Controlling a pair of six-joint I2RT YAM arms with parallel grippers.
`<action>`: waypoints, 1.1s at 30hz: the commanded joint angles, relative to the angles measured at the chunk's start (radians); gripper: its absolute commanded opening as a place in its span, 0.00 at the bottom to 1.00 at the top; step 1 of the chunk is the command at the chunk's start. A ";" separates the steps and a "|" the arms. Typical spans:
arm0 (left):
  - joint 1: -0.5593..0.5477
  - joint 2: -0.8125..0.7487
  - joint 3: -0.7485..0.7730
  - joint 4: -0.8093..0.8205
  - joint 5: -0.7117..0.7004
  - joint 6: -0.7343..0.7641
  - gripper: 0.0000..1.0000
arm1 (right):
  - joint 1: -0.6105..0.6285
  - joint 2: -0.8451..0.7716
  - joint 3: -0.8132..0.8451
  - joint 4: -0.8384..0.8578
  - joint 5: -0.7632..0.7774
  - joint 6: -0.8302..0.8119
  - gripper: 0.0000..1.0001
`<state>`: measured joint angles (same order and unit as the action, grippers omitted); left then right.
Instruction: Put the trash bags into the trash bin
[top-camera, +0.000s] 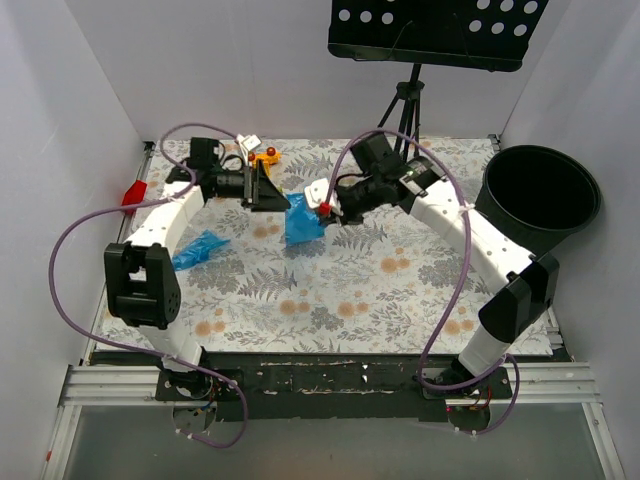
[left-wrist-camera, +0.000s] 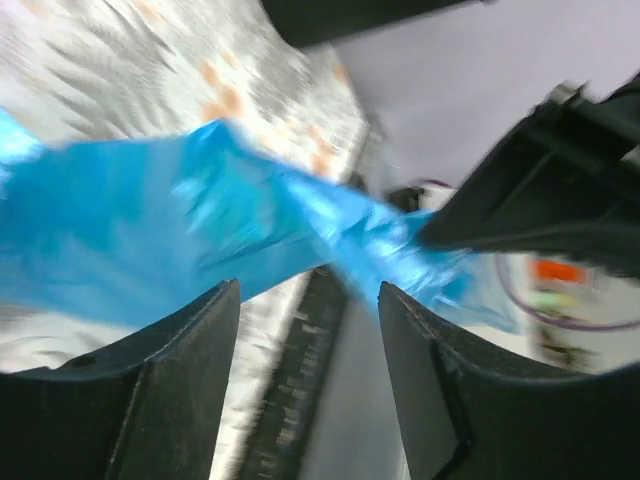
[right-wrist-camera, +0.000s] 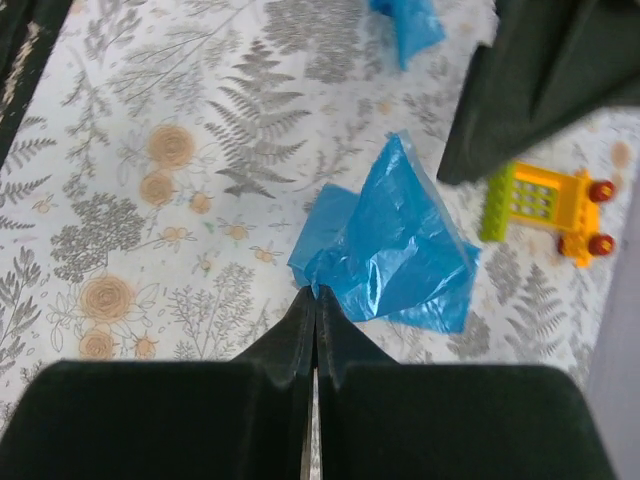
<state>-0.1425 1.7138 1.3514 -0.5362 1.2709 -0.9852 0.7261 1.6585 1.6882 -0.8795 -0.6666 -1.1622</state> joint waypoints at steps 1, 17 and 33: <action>0.092 -0.161 0.130 -0.217 -0.183 0.486 0.62 | -0.033 -0.009 0.168 -0.055 0.008 0.234 0.01; -0.158 -0.421 0.092 -0.114 -0.260 1.390 0.76 | -0.037 0.035 0.356 -0.173 -0.027 0.292 0.01; -0.279 -0.408 0.012 0.044 -0.380 1.427 0.38 | -0.037 -0.002 0.340 -0.191 0.008 0.272 0.01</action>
<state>-0.4164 1.3334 1.3529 -0.5266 0.8974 0.4557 0.6876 1.6966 2.0235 -1.0565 -0.6716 -0.8932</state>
